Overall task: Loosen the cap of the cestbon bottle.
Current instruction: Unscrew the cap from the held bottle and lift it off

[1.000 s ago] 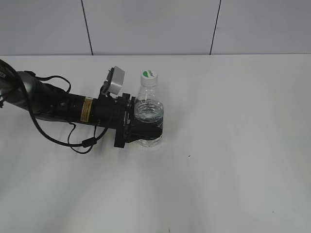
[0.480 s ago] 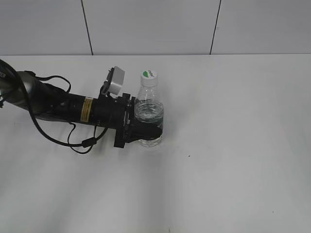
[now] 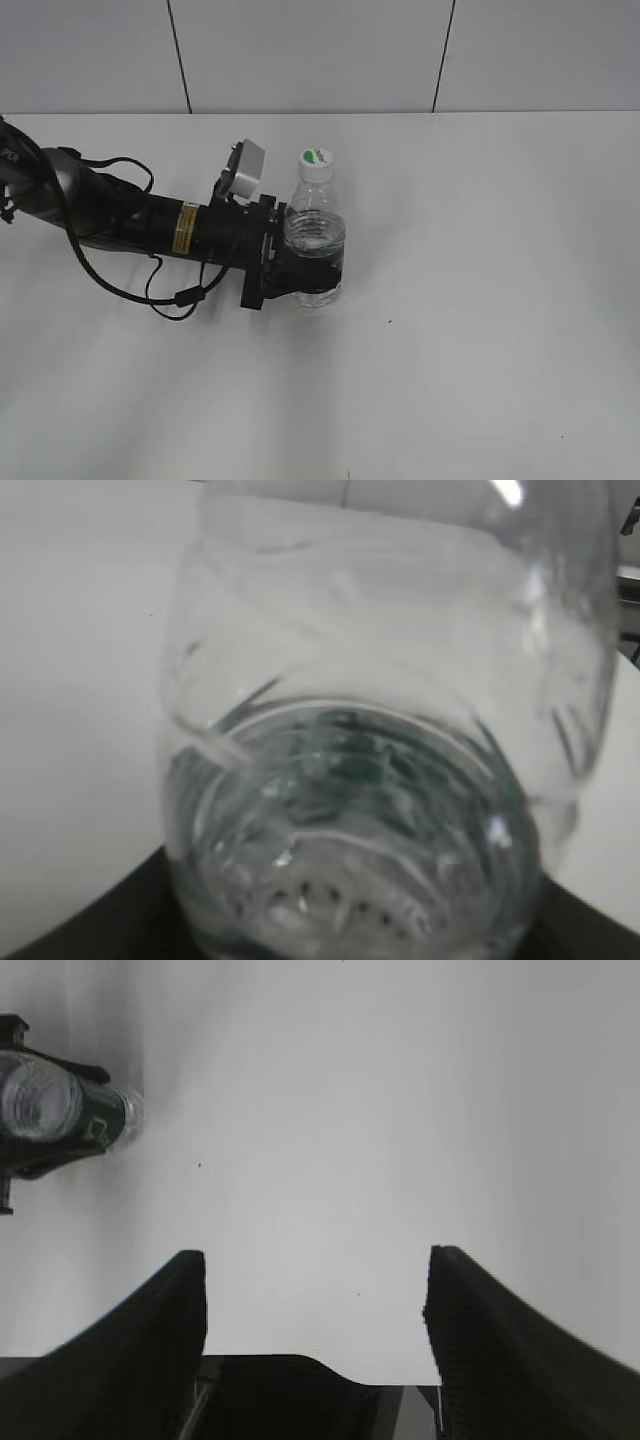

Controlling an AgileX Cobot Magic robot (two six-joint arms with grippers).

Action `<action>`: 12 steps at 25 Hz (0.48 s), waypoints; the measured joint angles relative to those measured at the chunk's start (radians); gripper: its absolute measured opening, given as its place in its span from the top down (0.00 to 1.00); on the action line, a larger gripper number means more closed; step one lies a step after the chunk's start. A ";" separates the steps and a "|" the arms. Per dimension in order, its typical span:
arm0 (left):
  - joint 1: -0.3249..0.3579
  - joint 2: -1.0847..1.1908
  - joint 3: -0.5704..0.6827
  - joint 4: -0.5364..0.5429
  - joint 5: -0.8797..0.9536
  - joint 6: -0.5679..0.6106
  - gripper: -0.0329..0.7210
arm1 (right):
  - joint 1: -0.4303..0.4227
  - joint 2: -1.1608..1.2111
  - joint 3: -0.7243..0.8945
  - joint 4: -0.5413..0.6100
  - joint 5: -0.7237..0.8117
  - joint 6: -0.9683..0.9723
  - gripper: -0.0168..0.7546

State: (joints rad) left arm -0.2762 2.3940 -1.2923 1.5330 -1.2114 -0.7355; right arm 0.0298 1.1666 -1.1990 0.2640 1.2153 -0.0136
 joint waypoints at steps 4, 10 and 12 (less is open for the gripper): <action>-0.020 0.000 0.000 0.000 0.001 0.001 0.41 | 0.063 0.104 -0.068 -0.001 0.000 0.088 0.30; -0.035 0.000 0.000 0.001 0.002 0.004 0.41 | 0.220 0.273 -0.181 -0.013 0.001 0.196 0.30; -0.035 0.000 0.000 0.001 0.002 0.004 0.41 | 0.262 0.325 -0.213 -0.013 0.001 0.219 0.30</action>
State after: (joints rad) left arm -0.3108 2.3940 -1.2923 1.5340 -1.2094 -0.7315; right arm 0.2916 1.4915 -1.4116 0.2511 1.2164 0.2051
